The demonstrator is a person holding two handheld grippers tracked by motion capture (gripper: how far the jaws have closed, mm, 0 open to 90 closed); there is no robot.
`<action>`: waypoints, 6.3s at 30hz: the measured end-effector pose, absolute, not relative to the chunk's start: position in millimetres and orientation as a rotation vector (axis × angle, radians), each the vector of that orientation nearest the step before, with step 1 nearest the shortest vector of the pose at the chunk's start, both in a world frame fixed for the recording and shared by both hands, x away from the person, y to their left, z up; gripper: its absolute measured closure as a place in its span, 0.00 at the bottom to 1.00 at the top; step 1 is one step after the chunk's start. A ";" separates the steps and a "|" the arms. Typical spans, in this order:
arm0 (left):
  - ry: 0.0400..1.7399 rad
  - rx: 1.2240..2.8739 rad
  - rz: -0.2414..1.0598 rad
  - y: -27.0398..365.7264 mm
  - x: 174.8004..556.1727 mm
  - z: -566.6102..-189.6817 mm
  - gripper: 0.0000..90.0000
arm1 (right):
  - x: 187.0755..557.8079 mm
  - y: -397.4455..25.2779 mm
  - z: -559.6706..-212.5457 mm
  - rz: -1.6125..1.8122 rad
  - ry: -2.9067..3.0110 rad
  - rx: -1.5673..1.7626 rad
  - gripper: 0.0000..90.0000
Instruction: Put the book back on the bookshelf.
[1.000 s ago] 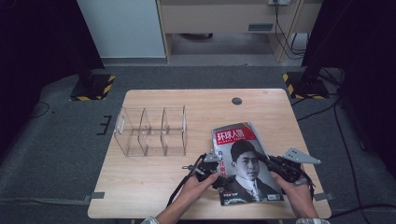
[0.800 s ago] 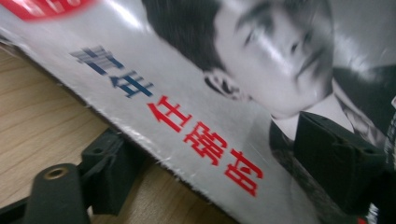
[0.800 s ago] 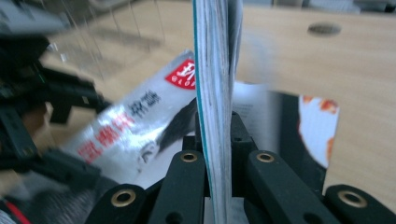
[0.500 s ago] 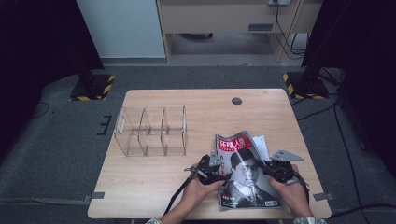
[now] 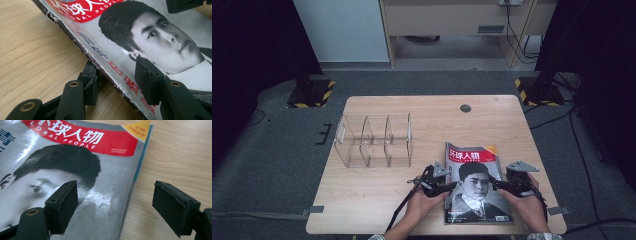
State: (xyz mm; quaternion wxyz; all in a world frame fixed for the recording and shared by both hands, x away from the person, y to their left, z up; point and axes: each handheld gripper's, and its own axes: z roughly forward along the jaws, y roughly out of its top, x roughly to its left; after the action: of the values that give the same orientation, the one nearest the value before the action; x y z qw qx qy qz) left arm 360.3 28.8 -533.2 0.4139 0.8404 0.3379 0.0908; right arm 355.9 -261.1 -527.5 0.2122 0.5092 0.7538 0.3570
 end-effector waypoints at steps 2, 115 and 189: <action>0.846 2.117 0.232 28.7 360.3 -532.8 0.61 | 358.0 -260.2 -529.0 0.999 2.103 1.434 0.21; 0.795 2.163 0.167 -15.0 432.3 -488.8 0.89 | 366.4 -235.9 -537.6 1.018 2.235 1.298 0.14; 0.666 1.883 0.280 70.2 387.8 -358.9 0.97 | 368.5 -285.4 -538.2 0.867 2.023 1.510 0.12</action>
State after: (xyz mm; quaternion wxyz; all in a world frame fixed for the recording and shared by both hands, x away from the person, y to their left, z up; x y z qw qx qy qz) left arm 387.8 70.2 -358.9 0.5334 0.7898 0.2792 0.1174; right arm 368.5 -285.4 -538.2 0.2341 0.5502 0.7367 0.3158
